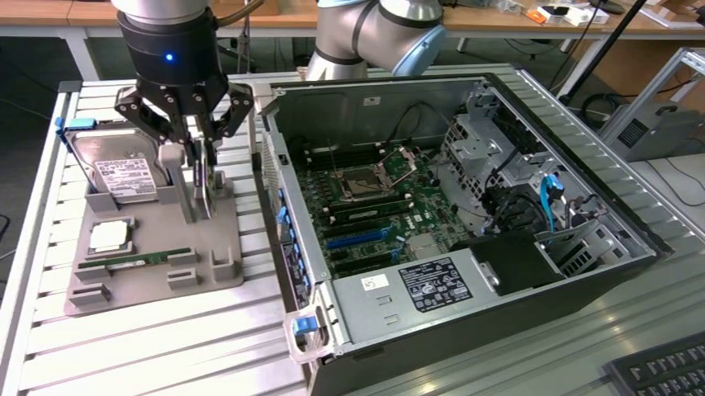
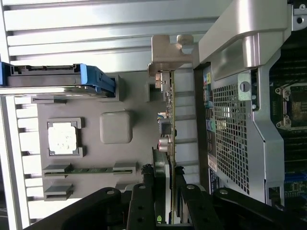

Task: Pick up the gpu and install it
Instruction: 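Pick up the gpu and move the gpu toward the slot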

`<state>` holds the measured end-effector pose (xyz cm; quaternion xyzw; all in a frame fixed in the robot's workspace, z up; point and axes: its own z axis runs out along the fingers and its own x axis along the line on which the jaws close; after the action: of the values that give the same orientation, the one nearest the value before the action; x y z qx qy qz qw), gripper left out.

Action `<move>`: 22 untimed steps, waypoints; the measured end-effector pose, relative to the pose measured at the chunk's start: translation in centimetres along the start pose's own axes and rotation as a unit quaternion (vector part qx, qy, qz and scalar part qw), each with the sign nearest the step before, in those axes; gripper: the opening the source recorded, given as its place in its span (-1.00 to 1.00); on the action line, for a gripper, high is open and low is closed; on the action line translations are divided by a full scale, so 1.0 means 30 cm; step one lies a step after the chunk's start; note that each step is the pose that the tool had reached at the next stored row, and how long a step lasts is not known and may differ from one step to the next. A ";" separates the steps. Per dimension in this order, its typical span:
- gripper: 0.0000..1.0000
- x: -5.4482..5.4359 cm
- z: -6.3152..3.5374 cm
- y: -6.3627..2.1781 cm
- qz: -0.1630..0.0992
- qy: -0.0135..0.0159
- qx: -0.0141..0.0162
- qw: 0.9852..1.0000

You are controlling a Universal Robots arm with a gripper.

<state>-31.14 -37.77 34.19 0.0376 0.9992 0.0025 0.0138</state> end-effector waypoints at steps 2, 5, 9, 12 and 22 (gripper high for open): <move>-0.47 0.000 -0.001 0.000 0.000 0.000 -0.001 1.000; -0.47 0.000 -0.002 0.000 0.000 0.000 -0.002 1.000; -0.47 0.000 -0.004 -0.001 0.000 0.000 -0.003 1.000; -0.47 0.000 -0.005 -0.001 0.000 0.000 -0.004 1.000; -0.47 0.000 -0.009 -0.002 0.000 0.001 -0.008 1.000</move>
<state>-31.14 -37.83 34.47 0.0377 0.9991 0.0100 0.0136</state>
